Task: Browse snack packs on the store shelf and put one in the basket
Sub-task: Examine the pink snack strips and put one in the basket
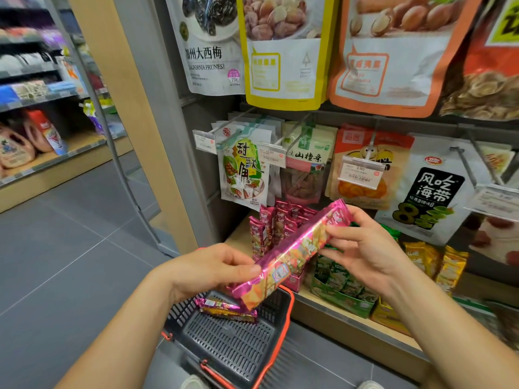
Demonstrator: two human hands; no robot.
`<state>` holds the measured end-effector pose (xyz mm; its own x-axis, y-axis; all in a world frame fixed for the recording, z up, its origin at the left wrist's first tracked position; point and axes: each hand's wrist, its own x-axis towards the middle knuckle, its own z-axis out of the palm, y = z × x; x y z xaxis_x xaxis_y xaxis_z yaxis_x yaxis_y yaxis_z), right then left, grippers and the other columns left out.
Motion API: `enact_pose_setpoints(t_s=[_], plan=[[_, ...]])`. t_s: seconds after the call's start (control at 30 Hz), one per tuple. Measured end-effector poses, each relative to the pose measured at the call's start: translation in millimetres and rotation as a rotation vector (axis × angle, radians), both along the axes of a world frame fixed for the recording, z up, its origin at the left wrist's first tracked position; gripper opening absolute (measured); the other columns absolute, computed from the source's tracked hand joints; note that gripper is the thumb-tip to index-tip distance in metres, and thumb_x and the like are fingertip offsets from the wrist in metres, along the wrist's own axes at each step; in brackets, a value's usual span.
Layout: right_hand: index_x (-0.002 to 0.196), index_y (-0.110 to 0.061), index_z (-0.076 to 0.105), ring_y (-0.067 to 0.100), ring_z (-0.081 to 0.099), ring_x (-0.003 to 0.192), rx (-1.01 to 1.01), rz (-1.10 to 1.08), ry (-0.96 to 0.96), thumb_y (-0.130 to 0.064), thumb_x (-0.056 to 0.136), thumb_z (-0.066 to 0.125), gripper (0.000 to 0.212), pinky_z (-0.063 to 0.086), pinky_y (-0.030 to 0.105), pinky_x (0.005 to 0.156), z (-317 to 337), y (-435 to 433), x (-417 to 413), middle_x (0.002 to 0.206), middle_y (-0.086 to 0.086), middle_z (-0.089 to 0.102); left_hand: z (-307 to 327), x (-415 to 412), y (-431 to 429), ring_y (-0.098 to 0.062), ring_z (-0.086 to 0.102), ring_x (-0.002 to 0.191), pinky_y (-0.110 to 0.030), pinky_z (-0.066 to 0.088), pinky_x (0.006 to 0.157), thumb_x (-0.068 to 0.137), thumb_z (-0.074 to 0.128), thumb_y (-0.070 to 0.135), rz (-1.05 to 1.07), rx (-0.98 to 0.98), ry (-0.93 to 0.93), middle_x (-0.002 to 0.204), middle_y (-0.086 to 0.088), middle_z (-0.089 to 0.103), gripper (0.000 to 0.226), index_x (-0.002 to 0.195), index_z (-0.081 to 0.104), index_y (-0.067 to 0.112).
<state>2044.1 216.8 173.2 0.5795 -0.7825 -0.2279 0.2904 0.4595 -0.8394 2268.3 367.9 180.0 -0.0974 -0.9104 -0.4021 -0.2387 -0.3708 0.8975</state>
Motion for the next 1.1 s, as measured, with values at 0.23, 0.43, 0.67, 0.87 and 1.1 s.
enact_pose_setpoints(t_s=[0.23, 0.43, 0.67, 0.87, 1.1], plan=[[0.092, -0.016, 0.061, 0.032, 0.071, 0.089, -0.284, 0.174, 0.218, 0.024, 0.072, 0.065, 0.045, 0.060, 0.036, 0.070, 2, -6, -6, 0.109, 0.022, 0.063, -18, 9, -28, -0.026, 0.063, 0.077, -0.036, 0.053, 0.071, 0.074, 0.083, 0.012, 0.160, -0.096, -0.346, 0.091, -0.016, 0.067, 0.028, 0.094, 0.064, 0.014], [0.098, -0.028, 0.066, 0.029, 0.074, 0.083, -0.515, 0.185, 0.399, -0.004, 0.085, 0.070, 0.028, 0.061, 0.033, 0.068, 3, -4, -11, 0.108, 0.013, 0.067, -37, 9, -61, -0.021, 0.066, 0.086, -0.038, 0.054, 0.078, 0.074, 0.080, 0.008, 0.157, -0.197, -0.588, 0.093, -0.002, 0.067, 0.036, 0.090, 0.054, 0.028], [0.111, -0.052, 0.054, -0.004, 0.059, 0.099, -1.033, 0.166, 0.673, -0.018, 0.077, 0.080, 0.055, 0.047, 0.009, 0.083, 13, -2, -20, 0.105, -0.025, 0.062, -56, 7, -106, -0.017, 0.065, 0.090, -0.041, 0.055, 0.082, 0.078, 0.072, 0.000, 0.228, -0.375, -0.527, 0.098, 0.010, 0.065, 0.049, 0.091, 0.053, 0.043], [0.124, -0.022, 0.063, 0.021, 0.065, 0.089, -1.482, -0.066, 0.955, -0.018, 0.081, 0.076, 0.045, 0.058, 0.039, 0.075, 12, -4, -6, 0.123, -0.006, 0.055, -74, -1, -150, -0.013, 0.059, 0.113, -0.039, 0.046, 0.103, 0.086, 0.066, 0.003, 0.342, -0.497, -0.365, 0.117, 0.007, 0.064, 0.044, 0.112, 0.056, 0.037], [0.106, -0.001, 0.064, 0.031, 0.063, 0.057, -1.597, -0.254, 0.976, -0.002, 0.073, 0.080, 0.036, 0.054, 0.044, 0.044, -3, -17, 5, 0.113, 0.013, 0.062, -98, -17, -189, -0.029, 0.048, 0.127, -0.038, 0.038, 0.109, 0.093, 0.056, 0.010, 0.304, -0.362, -0.718, 0.136, -0.012, 0.056, 0.061, 0.149, 0.033, 0.013]])
